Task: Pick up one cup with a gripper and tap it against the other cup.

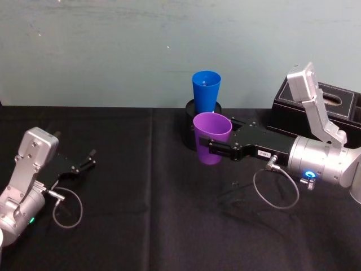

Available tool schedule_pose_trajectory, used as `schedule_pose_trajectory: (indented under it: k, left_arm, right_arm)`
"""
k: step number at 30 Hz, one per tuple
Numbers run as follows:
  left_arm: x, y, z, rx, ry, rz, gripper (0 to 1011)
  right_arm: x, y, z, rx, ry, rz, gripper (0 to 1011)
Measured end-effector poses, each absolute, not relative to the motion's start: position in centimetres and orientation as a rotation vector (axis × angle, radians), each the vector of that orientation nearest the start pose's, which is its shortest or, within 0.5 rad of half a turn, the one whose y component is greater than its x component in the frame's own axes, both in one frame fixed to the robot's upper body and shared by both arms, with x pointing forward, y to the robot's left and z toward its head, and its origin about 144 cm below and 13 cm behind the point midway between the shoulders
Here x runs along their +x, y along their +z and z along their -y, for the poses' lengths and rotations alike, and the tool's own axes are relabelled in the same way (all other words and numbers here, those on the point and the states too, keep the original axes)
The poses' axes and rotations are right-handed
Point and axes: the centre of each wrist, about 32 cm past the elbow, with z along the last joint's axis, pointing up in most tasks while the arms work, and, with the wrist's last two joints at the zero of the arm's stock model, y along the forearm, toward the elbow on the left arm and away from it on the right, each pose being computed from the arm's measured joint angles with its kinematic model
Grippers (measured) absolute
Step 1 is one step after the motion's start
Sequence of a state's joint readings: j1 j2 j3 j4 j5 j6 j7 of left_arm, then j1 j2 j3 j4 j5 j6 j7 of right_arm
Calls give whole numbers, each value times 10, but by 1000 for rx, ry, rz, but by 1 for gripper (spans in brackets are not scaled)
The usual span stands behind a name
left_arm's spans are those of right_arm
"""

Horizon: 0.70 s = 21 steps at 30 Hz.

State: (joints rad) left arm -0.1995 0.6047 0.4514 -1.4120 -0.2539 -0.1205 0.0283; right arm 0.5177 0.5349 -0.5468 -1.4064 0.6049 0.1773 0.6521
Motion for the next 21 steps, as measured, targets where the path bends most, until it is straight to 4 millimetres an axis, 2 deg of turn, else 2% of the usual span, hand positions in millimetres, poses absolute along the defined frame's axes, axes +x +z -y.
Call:
schedule_pose_trajectory:
  k: [21]
  left_arm:
    - [489, 1140, -310, 304, 1248, 285, 1011]
  right_arm:
    - [562, 1239, 262, -136, -561, -37, 736]
